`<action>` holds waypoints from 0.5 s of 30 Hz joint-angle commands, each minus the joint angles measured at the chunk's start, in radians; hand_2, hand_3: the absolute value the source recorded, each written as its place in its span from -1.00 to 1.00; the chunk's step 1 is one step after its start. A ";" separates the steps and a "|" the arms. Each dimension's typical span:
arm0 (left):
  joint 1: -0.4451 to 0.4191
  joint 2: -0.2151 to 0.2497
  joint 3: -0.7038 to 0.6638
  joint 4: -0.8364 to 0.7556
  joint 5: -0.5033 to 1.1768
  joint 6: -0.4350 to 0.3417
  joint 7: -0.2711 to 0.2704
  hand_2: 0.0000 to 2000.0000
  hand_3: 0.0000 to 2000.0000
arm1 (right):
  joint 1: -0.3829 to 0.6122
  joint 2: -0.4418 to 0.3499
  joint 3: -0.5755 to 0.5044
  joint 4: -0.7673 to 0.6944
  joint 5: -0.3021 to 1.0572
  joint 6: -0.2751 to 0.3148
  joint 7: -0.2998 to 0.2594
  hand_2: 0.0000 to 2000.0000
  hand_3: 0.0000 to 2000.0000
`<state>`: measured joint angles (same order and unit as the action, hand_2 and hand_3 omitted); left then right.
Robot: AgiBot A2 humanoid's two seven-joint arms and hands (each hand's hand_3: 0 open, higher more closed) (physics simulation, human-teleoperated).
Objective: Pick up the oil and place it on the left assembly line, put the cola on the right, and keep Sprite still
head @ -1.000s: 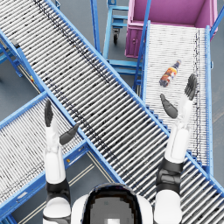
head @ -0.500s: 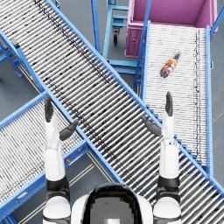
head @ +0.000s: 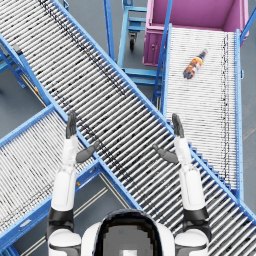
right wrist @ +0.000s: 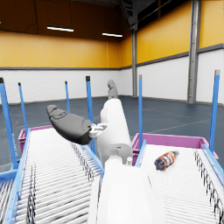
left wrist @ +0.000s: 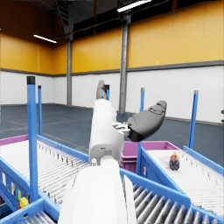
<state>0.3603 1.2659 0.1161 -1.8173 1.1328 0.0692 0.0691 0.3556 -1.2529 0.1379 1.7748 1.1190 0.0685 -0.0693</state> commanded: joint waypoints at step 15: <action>-0.071 -0.059 0.085 0.021 -0.132 0.031 0.031 -1.00 -1.00 | -0.066 0.046 0.064 0.021 -0.118 0.031 -0.031 -1.00 -1.00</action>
<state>0.2897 1.2070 0.2017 -1.7962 1.0005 0.1007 0.1005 0.2897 -1.2069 0.2019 1.7960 1.0005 0.0996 -0.1008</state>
